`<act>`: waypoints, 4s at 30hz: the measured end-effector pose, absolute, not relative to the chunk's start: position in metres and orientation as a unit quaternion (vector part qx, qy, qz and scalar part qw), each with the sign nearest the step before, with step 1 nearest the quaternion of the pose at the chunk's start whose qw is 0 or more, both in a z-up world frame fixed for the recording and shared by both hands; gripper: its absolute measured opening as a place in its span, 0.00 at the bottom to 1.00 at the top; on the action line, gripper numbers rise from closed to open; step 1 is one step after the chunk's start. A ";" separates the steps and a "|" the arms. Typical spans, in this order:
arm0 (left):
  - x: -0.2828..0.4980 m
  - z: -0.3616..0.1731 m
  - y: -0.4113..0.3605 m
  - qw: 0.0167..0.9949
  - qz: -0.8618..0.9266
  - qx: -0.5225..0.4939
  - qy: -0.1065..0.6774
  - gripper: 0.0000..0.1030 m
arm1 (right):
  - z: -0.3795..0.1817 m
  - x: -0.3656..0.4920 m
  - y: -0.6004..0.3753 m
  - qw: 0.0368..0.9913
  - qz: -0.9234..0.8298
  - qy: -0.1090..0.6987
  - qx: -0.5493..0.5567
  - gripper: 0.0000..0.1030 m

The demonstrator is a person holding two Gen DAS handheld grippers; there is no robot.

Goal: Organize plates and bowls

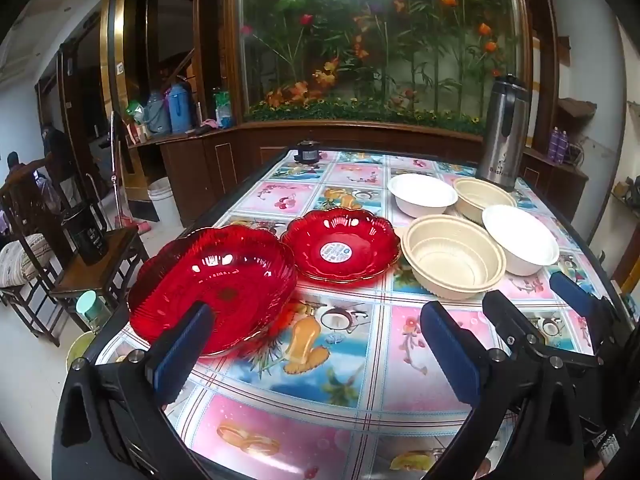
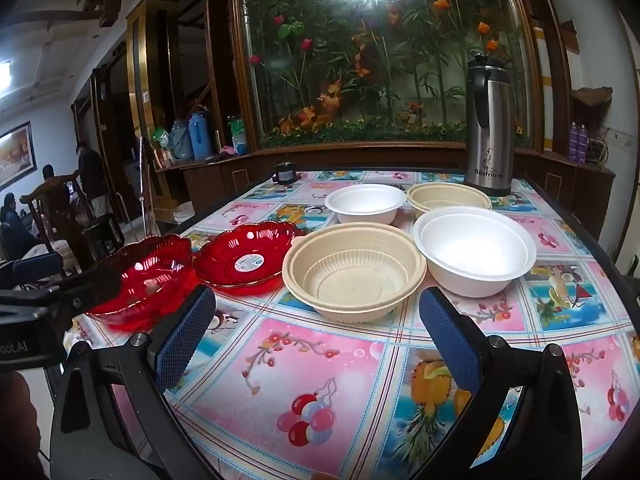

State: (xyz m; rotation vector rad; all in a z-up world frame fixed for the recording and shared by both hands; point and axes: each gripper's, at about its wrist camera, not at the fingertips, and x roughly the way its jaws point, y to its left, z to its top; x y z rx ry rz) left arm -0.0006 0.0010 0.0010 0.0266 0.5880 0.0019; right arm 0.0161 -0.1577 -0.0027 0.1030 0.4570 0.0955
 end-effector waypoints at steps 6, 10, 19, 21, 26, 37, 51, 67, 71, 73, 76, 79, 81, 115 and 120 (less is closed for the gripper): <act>-0.003 -0.003 0.002 0.956 0.001 0.018 0.291 1.00 | -0.002 0.015 -0.164 0.971 0.045 0.226 0.058 1.00; 0.004 -0.005 0.005 0.954 0.005 0.012 0.301 1.00 | -0.005 0.019 -0.166 0.969 0.044 0.235 0.065 1.00; 0.009 -0.011 0.023 0.951 0.022 0.001 0.308 1.00 | -0.006 0.019 -0.165 0.968 0.043 0.240 0.066 1.00; 0.010 -0.012 0.027 0.950 0.024 -0.001 0.310 1.00 | -0.006 0.019 -0.165 0.968 0.042 0.240 0.066 1.00; 0.010 -0.015 0.033 0.950 0.025 -0.005 0.311 1.00 | -0.006 0.020 -0.164 0.967 0.043 0.241 0.066 1.00; 0.010 -0.017 0.035 0.951 0.017 -0.005 0.309 1.00 | -0.008 0.021 -0.164 0.967 0.043 0.243 0.066 1.00; 0.007 -0.014 0.046 0.953 0.023 -0.016 0.301 1.00 | -0.014 0.027 -0.166 0.957 0.067 0.266 0.091 1.00; 0.011 -0.016 0.108 0.947 0.100 -0.041 0.303 1.00 | -0.012 0.066 -0.086 0.939 0.148 0.295 0.097 0.96; 0.011 -0.016 0.119 0.946 0.117 -0.043 0.299 1.00 | -0.012 0.068 -0.080 0.941 0.145 0.291 0.095 0.96; 0.012 -0.017 0.124 0.945 0.124 -0.044 0.298 1.00 | -0.012 0.070 -0.081 0.939 0.150 0.292 0.099 0.96; 0.012 -0.019 0.131 0.944 0.134 -0.044 0.299 1.00 | -0.014 0.075 -0.081 0.934 0.152 0.303 0.111 0.96; 0.015 -0.020 0.138 0.941 0.144 -0.045 0.302 1.00 | -0.016 0.080 -0.080 0.927 0.160 0.313 0.131 0.96; 0.015 -0.020 0.144 0.940 0.151 -0.045 0.301 1.00 | -0.014 0.085 -0.078 0.924 0.161 0.317 0.138 0.96; 0.072 -0.045 0.222 0.883 0.169 -0.131 0.417 1.00 | -0.042 0.139 -0.035 0.852 0.214 0.406 0.250 0.96; 0.084 -0.058 0.216 0.870 0.165 -0.130 0.445 0.98 | -0.050 0.148 -0.024 0.837 0.225 0.427 0.260 0.90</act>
